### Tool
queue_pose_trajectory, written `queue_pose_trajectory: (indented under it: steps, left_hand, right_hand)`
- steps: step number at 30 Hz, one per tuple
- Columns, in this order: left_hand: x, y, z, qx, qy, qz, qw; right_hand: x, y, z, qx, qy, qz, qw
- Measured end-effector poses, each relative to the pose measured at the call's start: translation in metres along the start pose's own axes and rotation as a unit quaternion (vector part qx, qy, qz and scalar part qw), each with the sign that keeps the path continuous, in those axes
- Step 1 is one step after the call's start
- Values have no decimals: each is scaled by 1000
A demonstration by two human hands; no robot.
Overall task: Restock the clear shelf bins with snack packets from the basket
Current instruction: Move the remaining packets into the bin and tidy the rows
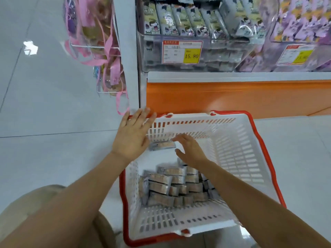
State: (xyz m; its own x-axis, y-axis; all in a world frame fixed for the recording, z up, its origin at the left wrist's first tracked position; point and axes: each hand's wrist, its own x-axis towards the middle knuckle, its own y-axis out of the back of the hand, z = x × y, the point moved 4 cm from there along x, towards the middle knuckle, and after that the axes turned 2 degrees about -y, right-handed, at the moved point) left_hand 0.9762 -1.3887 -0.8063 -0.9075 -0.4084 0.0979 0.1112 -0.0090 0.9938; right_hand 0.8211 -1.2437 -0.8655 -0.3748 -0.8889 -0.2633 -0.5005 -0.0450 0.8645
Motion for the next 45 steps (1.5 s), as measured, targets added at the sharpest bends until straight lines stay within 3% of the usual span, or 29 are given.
queue_pose_trajectory:
  steps: [6,18,30,39,42,45]
  left_hand:
    - [-1,-4,-1,8,2,-18,1000]
    - [-1,-2,-2,2,12,-21,1000]
    - [-2,-6,-3,4,7,-17,1000]
    - [-3,-2,-1,-38,6,8,999]
    - [1,9,15,-134,-18,37,990]
    - [15,23,50,-325,-32,-37,945]
  right_hand:
    - [31,-56,7,-35,-61,-105,992]
    - [32,-97,19,-200,-124,-109,966]
    - [3,-54,33,39,-68,18,997]
    - [-27,35,4,230,-17,95,968]
    - [-35,68,-9,292,-5,126,948]
    - [-41,97,-24,340,9,151,928]
